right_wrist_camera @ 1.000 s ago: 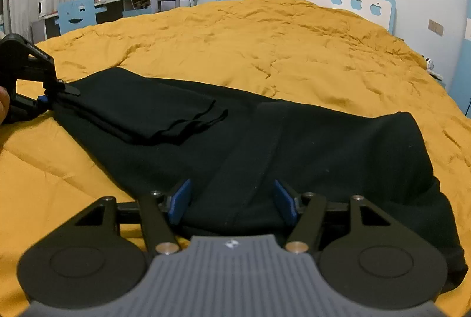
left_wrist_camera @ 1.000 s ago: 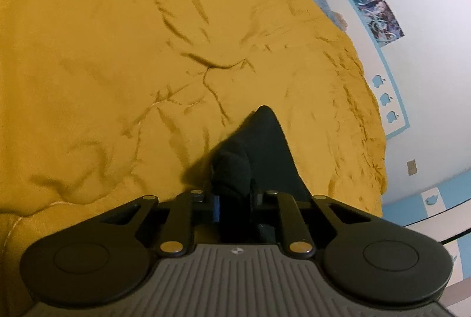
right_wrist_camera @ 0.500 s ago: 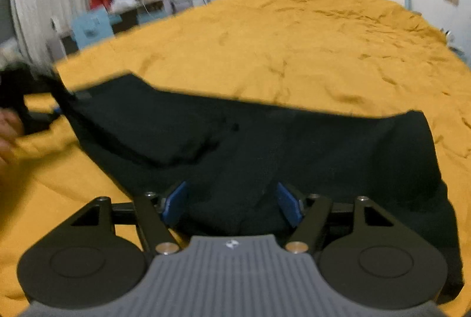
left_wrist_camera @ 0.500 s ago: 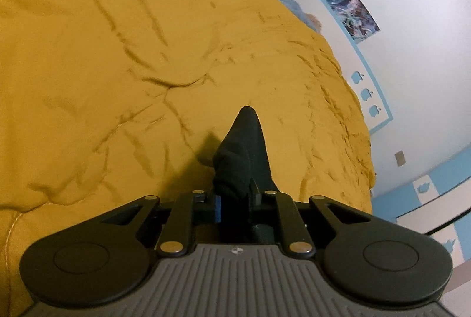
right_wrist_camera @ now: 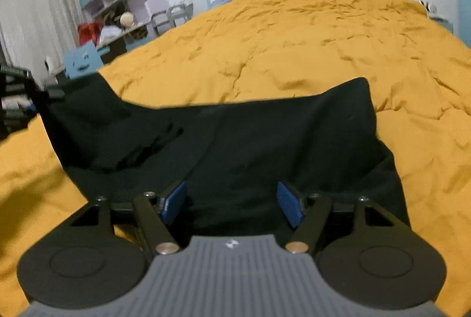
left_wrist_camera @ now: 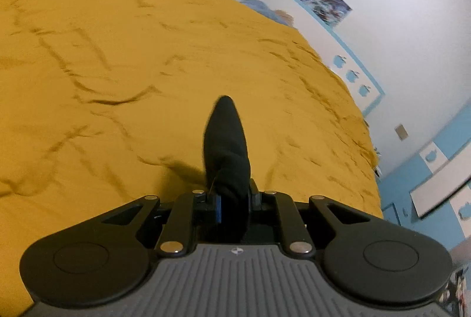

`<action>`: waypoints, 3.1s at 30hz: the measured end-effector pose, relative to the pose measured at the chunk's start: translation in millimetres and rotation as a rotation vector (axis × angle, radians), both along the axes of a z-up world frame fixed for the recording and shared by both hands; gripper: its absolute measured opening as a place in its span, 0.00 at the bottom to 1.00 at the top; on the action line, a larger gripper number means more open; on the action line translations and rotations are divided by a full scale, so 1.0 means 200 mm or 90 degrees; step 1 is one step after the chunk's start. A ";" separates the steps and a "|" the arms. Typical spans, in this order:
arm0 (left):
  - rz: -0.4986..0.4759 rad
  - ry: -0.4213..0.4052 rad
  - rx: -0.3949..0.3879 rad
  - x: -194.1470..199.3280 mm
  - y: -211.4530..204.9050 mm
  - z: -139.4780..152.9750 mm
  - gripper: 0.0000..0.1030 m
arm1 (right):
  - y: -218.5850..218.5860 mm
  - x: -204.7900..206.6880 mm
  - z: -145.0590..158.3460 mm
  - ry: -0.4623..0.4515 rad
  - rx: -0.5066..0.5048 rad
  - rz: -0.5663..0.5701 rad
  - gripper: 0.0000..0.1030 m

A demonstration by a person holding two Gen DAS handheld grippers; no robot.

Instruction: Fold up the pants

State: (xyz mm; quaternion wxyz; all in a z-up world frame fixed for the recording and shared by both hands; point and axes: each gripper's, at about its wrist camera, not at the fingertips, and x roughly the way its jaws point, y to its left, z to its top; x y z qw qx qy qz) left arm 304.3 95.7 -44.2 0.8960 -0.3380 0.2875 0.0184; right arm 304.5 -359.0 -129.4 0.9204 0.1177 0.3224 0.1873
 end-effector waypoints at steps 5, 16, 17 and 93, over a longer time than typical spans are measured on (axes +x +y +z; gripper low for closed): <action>-0.063 -0.033 0.055 0.03 -0.28 0.15 0.15 | -0.14 -0.02 0.09 -0.006 0.021 -0.046 0.62; -0.254 -0.059 0.178 0.07 -1.11 0.12 0.15 | -0.60 -0.10 0.19 -0.007 0.041 -0.186 0.62; -0.266 -0.051 0.183 0.08 -1.17 0.08 0.15 | -0.64 -0.10 0.19 -0.005 0.051 -0.198 0.62; -0.260 0.131 0.173 -0.01 -0.62 -0.24 0.65 | -0.52 -0.22 0.25 0.060 -0.124 -0.067 0.26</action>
